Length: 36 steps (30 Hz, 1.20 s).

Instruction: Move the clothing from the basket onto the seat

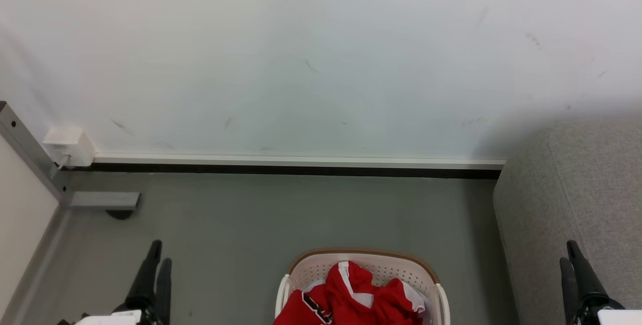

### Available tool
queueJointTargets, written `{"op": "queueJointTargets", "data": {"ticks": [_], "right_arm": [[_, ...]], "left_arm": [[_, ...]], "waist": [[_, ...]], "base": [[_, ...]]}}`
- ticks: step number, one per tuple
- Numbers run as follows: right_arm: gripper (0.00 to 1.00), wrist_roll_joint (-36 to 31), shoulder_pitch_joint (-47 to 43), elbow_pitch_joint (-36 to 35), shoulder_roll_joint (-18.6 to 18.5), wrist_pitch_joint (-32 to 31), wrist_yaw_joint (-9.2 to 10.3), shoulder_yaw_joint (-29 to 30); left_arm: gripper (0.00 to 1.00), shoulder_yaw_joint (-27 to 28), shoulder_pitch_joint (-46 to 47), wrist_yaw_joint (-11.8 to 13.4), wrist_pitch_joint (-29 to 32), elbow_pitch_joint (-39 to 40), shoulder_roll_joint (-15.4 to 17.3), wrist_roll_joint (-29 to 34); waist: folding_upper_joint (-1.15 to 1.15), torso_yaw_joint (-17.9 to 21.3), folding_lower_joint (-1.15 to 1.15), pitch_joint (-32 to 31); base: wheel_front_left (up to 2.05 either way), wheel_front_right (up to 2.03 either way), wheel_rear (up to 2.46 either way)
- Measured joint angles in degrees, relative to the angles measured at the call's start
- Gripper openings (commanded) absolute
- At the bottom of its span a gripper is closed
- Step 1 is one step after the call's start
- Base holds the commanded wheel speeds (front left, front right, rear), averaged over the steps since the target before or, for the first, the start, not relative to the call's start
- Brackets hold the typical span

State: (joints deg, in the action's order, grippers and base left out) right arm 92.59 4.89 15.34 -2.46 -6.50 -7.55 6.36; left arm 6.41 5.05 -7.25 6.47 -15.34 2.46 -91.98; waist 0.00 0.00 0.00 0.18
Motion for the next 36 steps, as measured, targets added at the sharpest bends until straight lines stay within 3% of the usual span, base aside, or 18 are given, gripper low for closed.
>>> {"op": "queueJointTargets", "data": {"ticks": [13, 36], "right_arm": [[1.0, -2.3, -0.5, -2.1, 0.3, 3.3, 0.0, -3.7], [1.0, -23.1, -0.3, -4.7, -1.1, 8.6, 0.0, -8.9]], "left_arm": [[1.0, -0.3, -0.9, 0.1, -3.4, 1.6, -0.2, 3.7], [1.0, -0.2, -2.0, 0.2, -8.6, 7.3, -0.2, 28.9]], "waist": [[0.0, -0.2, 0.0, 0.0], [0.0, 0.6, 0.0, -1.0]], "base": [[0.0, 0.0, 0.0], [0.0, 0.0, 0.0]]}}
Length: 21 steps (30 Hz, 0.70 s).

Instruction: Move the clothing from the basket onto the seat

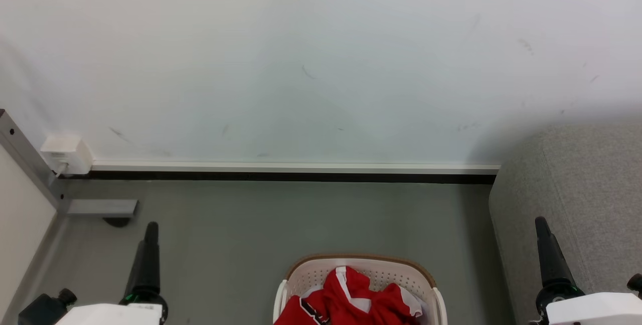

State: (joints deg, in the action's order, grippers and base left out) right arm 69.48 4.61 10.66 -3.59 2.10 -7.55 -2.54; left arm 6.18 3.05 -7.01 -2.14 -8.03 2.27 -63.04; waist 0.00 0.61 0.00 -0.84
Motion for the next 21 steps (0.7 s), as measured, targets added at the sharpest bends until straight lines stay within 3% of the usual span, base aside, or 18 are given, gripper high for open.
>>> {"op": "queueJointTargets", "data": {"ticks": [13, 21], "right_arm": [[1.0, -16.8, 0.0, 1.5, -0.3, 2.6, 0.0, -0.1], [1.0, -22.9, 0.3, 2.5, -0.2, 4.0, 0.0, -1.7]], "left_arm": [[1.0, -1.2, -0.8, 1.0, -2.6, 1.2, 0.0, 16.9], [1.0, -2.1, -1.3, 1.5, -3.8, 1.7, 0.1, 24.0]], "waist": [[0.0, -0.2, 0.0, -0.5], [0.0, 0.0, 0.0, -0.7]], "base": [[0.0, 0.0, 0.0], [0.0, 0.0, 0.0]]}}
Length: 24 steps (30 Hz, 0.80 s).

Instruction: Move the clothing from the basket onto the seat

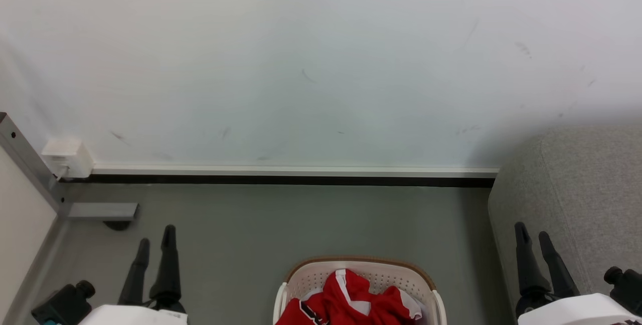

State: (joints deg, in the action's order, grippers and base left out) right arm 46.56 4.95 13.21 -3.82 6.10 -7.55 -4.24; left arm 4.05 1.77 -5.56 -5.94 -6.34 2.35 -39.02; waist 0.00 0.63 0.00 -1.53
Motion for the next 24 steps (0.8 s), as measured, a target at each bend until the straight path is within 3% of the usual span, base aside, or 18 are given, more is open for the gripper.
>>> {"op": "queueJointTargets", "data": {"ticks": [24], "right_arm": [[1.0, -13.2, 1.2, 0.4, -0.1, 3.6, 0.0, -3.2]], "left_arm": [[1.0, -0.4, -0.5, 0.3, -3.7, 1.8, 0.1, 14.7]], "waist": [[0.0, -0.2, 0.0, -0.3]], "base": [[0.0, 0.0, 0.0]]}}
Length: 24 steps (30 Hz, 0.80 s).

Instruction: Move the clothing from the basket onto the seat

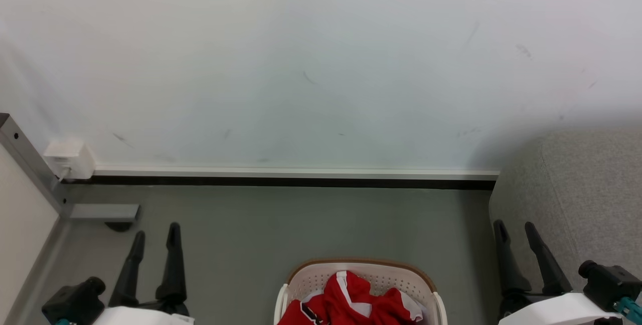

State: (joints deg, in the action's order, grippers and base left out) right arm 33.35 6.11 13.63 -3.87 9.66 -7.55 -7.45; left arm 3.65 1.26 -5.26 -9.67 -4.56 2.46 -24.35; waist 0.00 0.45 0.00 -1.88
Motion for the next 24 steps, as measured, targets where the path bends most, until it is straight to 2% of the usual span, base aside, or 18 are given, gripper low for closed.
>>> {"op": "queueJointTargets", "data": {"ticks": [24], "right_arm": [[1.0, -10.3, 0.8, -0.1, 0.0, 3.0, 0.0, -2.1]], "left_arm": [[1.0, -0.5, -0.1, 0.0, -3.0, 0.7, 0.1, 11.4]], "waist": [[0.0, 0.2, 0.0, -0.9]], "base": [[0.0, 0.0, 0.0]]}}
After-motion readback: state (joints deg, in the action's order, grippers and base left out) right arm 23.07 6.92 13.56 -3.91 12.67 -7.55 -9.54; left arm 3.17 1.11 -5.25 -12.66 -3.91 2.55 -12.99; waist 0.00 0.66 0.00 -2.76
